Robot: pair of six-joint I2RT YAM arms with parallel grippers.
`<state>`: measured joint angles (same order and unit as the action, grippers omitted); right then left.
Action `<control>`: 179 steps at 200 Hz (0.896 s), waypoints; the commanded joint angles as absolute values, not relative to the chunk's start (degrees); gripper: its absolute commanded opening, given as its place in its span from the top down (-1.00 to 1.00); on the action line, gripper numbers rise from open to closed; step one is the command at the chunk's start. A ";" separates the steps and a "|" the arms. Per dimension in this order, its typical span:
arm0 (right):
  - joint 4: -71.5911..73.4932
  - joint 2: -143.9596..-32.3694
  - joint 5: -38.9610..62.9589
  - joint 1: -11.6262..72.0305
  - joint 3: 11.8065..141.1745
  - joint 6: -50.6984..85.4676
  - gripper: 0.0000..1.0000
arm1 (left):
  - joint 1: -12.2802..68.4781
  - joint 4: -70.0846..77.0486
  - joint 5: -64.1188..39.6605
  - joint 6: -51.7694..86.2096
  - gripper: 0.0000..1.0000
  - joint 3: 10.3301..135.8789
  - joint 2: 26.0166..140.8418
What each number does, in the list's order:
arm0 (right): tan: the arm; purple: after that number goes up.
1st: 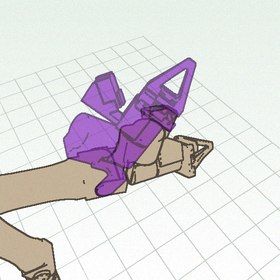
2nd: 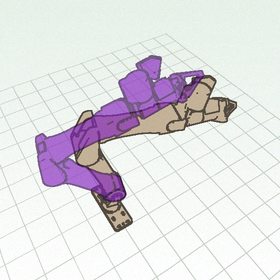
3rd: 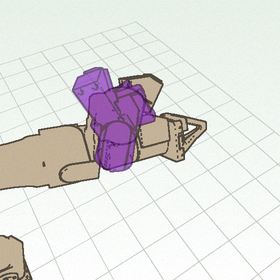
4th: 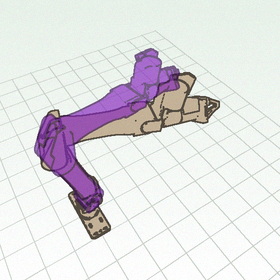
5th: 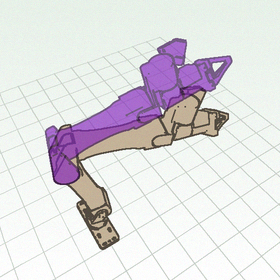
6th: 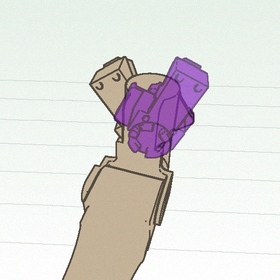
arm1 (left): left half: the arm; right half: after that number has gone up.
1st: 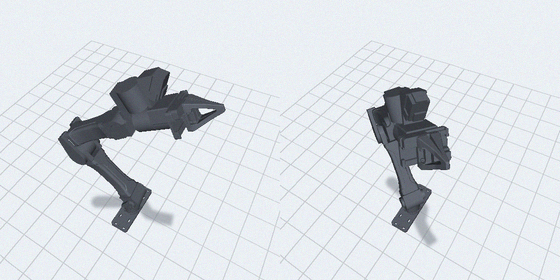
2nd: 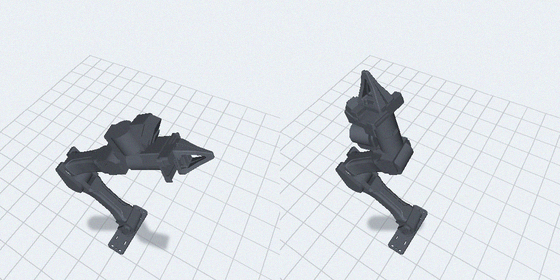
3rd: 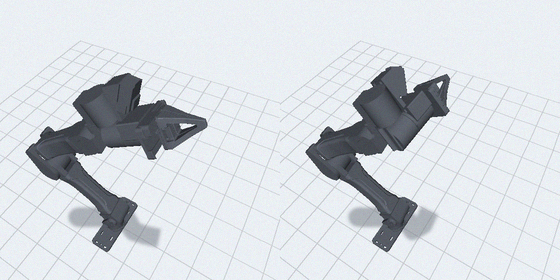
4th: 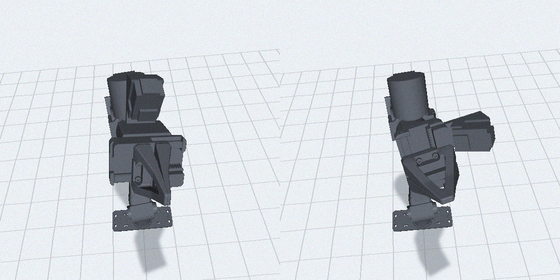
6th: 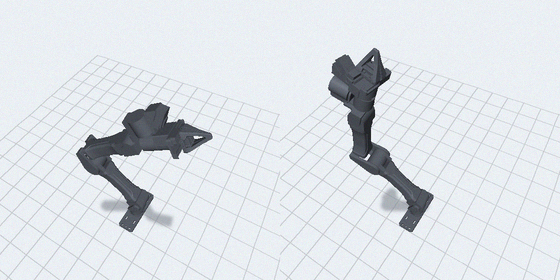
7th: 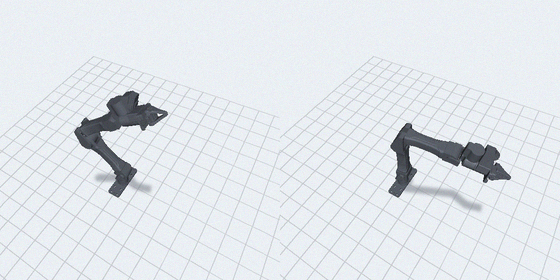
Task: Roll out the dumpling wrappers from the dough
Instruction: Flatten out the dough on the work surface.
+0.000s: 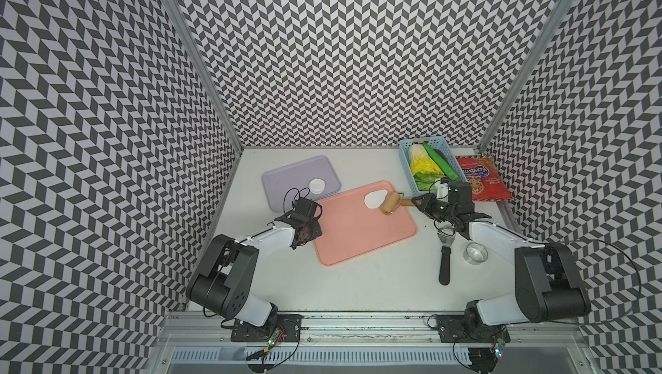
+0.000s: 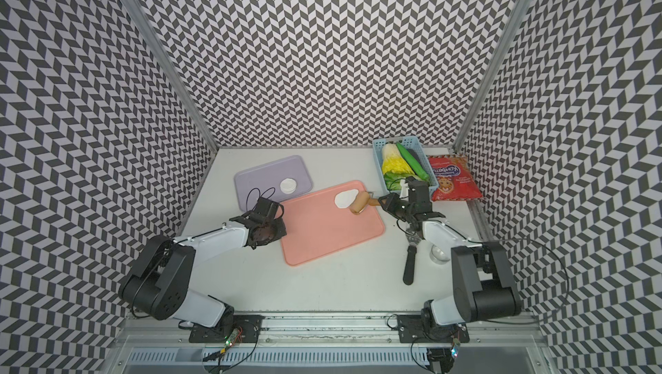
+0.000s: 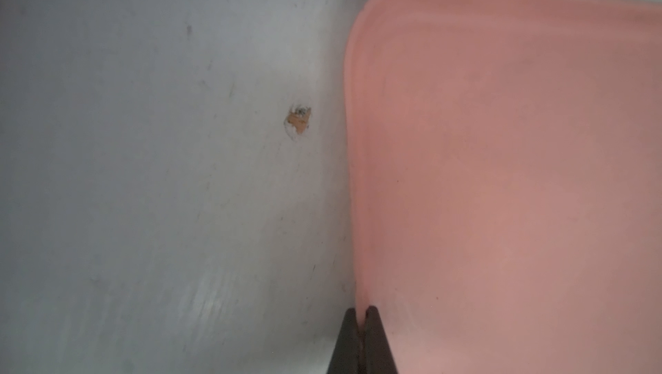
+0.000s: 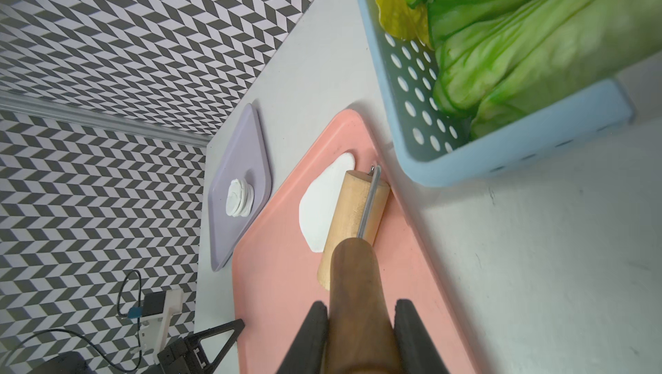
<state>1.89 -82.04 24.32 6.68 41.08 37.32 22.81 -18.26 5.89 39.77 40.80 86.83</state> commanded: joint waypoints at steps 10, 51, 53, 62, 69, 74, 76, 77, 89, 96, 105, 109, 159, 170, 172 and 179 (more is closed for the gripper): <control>-2.96 -75.53 27.74 7.68 42.62 35.51 1.00 | 25.66 -26.97 10.78 35.62 1.00 39.85 91.26; -2.17 -73.30 32.28 9.34 47.31 35.06 1.00 | 29.74 -28.04 12.79 33.09 1.00 42.89 93.97; -2.24 -73.43 32.33 9.39 47.42 35.00 1.00 | 29.91 -28.04 12.86 32.99 1.00 43.00 94.02; -2.04 -74.31 32.00 9.77 47.68 35.19 1.00 | 30.40 -28.21 13.01 32.32 1.00 43.38 94.21; -0.98 -74.80 31.99 10.05 47.43 35.46 1.00 | 30.94 -28.33 13.48 31.71 1.00 43.78 94.22; -0.21 -75.22 31.81 10.25 47.30 35.65 1.00 | 31.32 -28.63 14.15 31.44 1.00 44.18 94.22; -0.03 -75.41 31.64 10.34 47.29 35.79 1.00 | 31.47 -28.80 14.50 31.35 1.00 44.27 94.28; 0.07 -75.50 31.51 10.40 47.29 35.87 1.00 | 31.56 -28.90 14.63 31.32 1.00 44.33 94.34; 2.01 -77.09 31.11 10.88 47.03 36.75 1.00 | 32.12 -29.52 15.72 30.76 1.00 44.93 94.39; 3.09 -78.31 31.11 11.22 46.94 37.22 1.00 | 32.25 -29.62 15.67 30.36 1.00 45.07 94.44; 4.42 -80.05 31.03 11.70 46.82 37.68 1.00 | 32.47 -29.77 15.72 30.07 1.00 45.12 94.48; 4.81 -80.76 30.94 11.92 46.85 37.79 1.00 | 32.56 -29.86 15.85 29.97 1.00 45.18 94.48; 2.16 -89.15 25.16 12.72 46.53 36.92 1.00 | 34.41 -30.89 18.77 29.49 1.00 45.00 94.83; 2.30 -90.67 24.26 12.40 45.68 36.74 1.00 | 34.58 -31.03 19.07 29.61 1.00 45.00 94.76; 2.29 -90.94 23.77 12.39 45.57 36.72 1.00 | 34.60 -31.03 19.14 29.62 1.00 44.93 94.75; 2.57 -91.95 22.64 12.39 45.21 36.74 1.00 | 34.63 -30.98 19.24 29.73 1.00 44.93 94.67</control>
<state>2.33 -88.38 29.36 12.80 46.35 37.32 32.91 -22.96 20.47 34.04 46.52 92.29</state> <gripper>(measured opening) 0.293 0.062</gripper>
